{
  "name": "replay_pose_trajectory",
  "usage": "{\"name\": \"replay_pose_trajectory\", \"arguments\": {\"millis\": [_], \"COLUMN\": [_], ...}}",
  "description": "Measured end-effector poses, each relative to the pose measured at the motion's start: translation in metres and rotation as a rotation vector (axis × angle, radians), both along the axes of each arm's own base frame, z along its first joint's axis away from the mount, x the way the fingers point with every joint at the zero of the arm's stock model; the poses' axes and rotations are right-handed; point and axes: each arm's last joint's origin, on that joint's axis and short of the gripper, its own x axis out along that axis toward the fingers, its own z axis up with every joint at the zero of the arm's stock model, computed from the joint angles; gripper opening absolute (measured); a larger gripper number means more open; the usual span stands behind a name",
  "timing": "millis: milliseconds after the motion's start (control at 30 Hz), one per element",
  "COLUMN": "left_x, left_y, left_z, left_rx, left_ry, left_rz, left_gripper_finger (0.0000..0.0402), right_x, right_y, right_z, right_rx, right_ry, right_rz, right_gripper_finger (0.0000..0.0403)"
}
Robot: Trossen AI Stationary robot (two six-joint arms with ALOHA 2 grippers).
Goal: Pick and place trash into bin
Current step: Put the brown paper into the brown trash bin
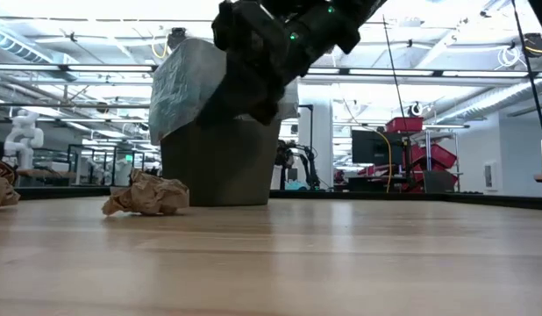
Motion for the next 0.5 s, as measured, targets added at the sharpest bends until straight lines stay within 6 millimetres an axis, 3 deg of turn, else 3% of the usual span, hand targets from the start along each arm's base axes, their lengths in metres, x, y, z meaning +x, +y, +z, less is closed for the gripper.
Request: {"name": "replay_pose_trajectory", "arguments": {"millis": [300,500], "left_x": [-0.002,-0.002], "left_y": [0.0,0.0], "left_z": [-0.004,-0.004], "left_rx": [-0.022,-0.019], "left_ry": [0.034,0.034], "left_rz": [0.032,0.038], "left_gripper_finger": [0.0,0.0], "right_x": [0.019,0.028], "right_y": [0.006,0.017], "right_z": [-0.032,-0.059], "right_rx": [0.005,0.016], "right_ry": [-0.074,-0.112], "right_rz": [0.013,0.034], "right_gripper_finger": [0.0208,0.026]}}
